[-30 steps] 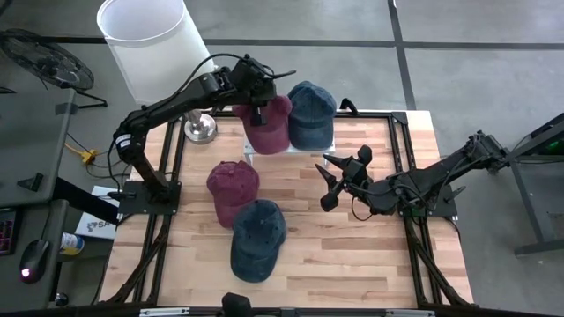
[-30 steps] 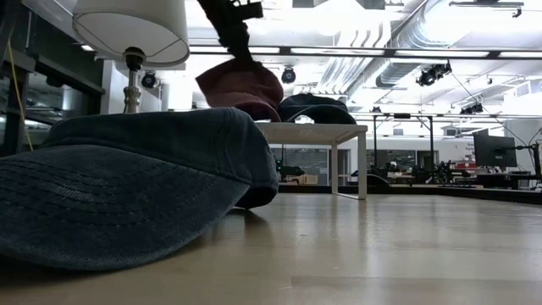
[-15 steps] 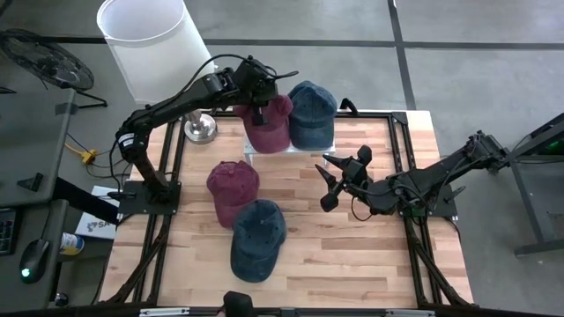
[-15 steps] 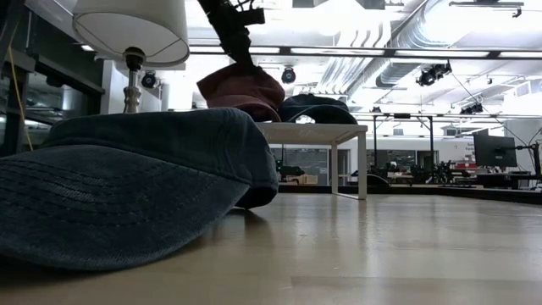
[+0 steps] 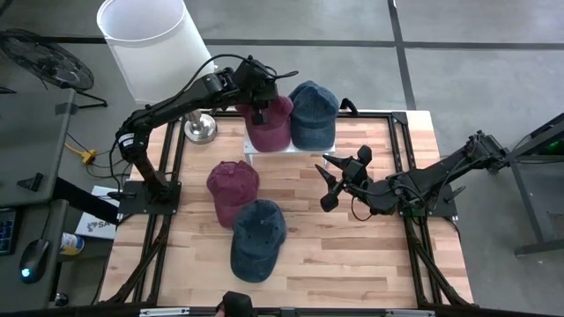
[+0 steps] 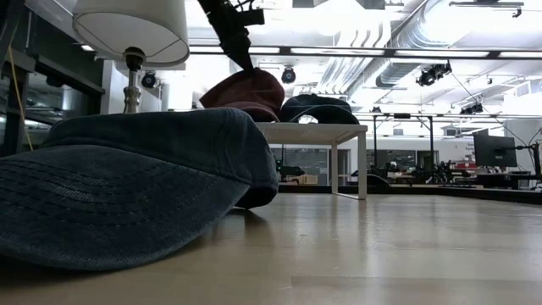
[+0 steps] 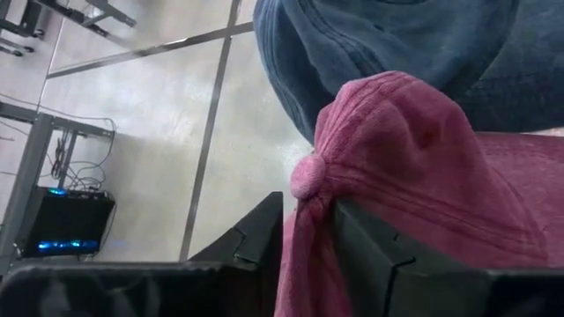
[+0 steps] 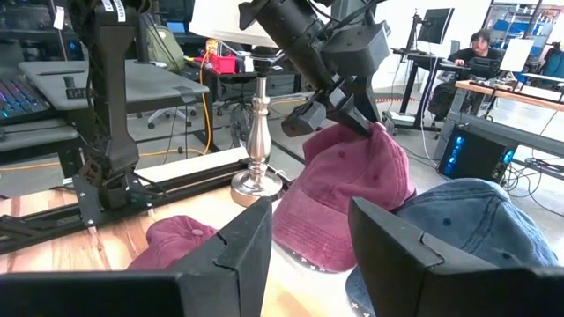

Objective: Pick & Place hat
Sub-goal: Put the bottom red cap on the shelf, then stack the red cap on top of the red cap on the shelf

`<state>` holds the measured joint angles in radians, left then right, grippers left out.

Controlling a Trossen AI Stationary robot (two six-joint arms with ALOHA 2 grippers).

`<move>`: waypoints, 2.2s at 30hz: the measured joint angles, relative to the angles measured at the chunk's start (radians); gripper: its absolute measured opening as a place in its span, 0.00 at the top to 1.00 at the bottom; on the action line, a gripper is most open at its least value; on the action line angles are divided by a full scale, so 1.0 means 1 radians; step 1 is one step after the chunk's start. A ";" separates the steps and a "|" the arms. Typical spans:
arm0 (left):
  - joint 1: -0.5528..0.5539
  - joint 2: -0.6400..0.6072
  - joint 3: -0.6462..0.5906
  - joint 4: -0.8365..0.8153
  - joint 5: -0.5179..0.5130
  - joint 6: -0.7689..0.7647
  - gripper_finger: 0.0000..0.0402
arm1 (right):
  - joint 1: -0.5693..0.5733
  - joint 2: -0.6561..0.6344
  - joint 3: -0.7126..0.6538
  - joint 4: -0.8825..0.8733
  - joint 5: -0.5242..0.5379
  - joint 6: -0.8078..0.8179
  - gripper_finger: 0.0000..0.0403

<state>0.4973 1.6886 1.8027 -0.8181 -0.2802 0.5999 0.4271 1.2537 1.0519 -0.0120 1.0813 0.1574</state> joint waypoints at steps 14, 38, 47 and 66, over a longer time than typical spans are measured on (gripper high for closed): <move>0.000 -0.001 0.000 -0.024 -0.001 -0.002 0.75 | 0.000 0.000 0.000 0.000 0.000 0.000 0.64; -0.001 -0.001 0.001 -0.053 -0.001 -0.003 0.49 | 0.000 0.000 0.000 0.000 0.000 0.003 0.64; -0.001 -0.003 0.001 -0.052 -0.046 -0.032 0.44 | 0.000 0.000 0.000 0.000 0.000 0.003 0.64; -0.003 -0.089 0.002 -0.053 0.009 -0.208 0.44 | 0.000 0.000 0.000 -0.002 0.000 0.000 0.64</move>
<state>0.4947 1.5994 1.8042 -0.8711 -0.2715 0.3919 0.4267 1.2537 1.0519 -0.0139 1.0810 0.1577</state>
